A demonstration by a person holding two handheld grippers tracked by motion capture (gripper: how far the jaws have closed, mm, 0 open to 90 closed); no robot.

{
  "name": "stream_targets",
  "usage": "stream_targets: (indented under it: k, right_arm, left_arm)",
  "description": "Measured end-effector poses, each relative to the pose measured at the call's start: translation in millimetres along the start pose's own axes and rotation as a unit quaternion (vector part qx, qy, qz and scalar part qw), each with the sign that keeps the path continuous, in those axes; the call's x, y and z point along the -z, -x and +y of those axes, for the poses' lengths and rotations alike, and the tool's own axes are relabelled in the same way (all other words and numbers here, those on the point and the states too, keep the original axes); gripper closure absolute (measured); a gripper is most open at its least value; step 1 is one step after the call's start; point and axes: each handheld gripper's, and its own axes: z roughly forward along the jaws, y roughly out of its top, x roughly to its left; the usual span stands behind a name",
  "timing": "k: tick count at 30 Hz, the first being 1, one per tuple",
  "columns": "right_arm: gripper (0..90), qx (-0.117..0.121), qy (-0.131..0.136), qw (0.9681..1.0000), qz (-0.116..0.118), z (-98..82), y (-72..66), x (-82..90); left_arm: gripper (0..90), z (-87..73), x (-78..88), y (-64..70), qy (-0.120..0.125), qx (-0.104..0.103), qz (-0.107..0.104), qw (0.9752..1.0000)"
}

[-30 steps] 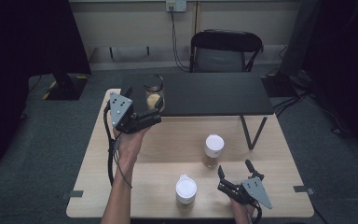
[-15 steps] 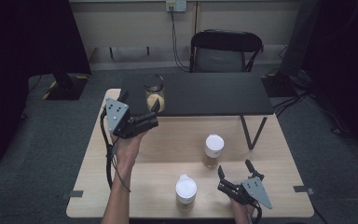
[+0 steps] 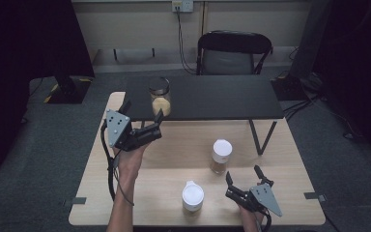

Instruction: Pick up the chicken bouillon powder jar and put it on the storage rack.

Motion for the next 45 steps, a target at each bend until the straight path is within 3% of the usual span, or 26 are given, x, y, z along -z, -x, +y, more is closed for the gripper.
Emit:
stream_targets:
  k: [7, 32, 34, 45]
  right_arm:
    - [0.8, 0.000, 0.000, 1.0000, 0.000, 0.0, 0.0, 0.0]
    - [0.8, 0.000, 0.000, 1.0000, 0.000, 0.0, 0.0, 0.1]
    - [0.8, 0.000, 0.000, 1.0000, 0.000, 0.0, -0.1, 0.1]
    - [0.8, 0.000, 0.001, 1.0000, 0.000, 0.0, -0.1, 0.1]
  left_arm:
    - [0.0, -7.8, 9.1, 3.3, -0.004, -0.010, -0.001, 0.9999]
    - [0.0, -33.0, 31.2, 13.8, -0.013, -0.012, 0.008, 0.9998]
    - [0.0, -36.4, 31.6, 15.7, -0.020, -0.020, 0.004, 0.9996]
    - [0.0, -55.5, 38.3, 16.1, -0.025, -0.010, 0.006, 0.9996]
